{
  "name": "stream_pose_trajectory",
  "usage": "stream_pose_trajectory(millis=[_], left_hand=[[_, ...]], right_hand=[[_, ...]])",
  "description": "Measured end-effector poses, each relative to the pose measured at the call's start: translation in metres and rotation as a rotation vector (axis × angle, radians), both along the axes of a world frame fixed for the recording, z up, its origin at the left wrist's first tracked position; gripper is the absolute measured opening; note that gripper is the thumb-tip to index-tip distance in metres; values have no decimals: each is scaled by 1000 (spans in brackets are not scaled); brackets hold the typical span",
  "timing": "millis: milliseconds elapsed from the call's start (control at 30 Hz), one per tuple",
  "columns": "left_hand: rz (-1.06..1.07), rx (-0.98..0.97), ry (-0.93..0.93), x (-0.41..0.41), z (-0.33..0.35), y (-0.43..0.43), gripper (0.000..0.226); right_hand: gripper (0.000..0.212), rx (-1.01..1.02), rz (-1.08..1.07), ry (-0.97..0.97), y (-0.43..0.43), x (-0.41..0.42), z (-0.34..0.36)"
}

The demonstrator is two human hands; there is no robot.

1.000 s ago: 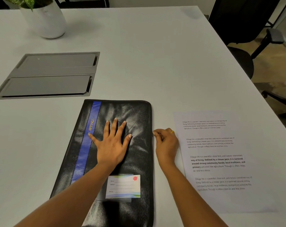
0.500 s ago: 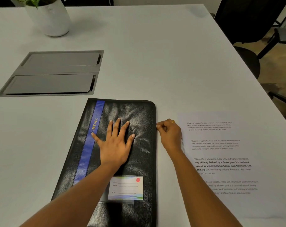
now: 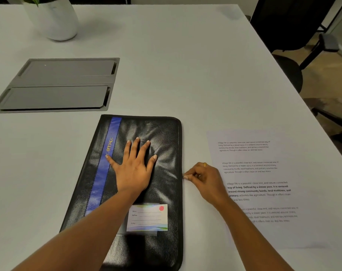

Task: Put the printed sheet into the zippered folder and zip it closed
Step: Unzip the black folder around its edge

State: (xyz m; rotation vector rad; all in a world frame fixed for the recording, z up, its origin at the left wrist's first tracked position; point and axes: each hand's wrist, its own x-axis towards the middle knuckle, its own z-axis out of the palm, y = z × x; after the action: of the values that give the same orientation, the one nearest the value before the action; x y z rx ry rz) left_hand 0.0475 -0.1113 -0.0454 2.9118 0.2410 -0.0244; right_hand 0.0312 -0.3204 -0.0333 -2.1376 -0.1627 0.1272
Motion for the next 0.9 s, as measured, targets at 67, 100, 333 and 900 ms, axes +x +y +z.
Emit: stream_pose_trajectory(millis=[67,100,333,900], left_hand=[[-2,4,5,0,0,0,54],[-3,3,6,0,0,0,54],[4,12,4,0,1,-1,53],[-10,33,5,0,0,0,56]], right_hand=[[3,7,4,8,-6,-4,1],[2,9,4,14,-7,-5,1],[5,23,66,109,-10,-2,9],[24,-574,528,155,3,16,26]])
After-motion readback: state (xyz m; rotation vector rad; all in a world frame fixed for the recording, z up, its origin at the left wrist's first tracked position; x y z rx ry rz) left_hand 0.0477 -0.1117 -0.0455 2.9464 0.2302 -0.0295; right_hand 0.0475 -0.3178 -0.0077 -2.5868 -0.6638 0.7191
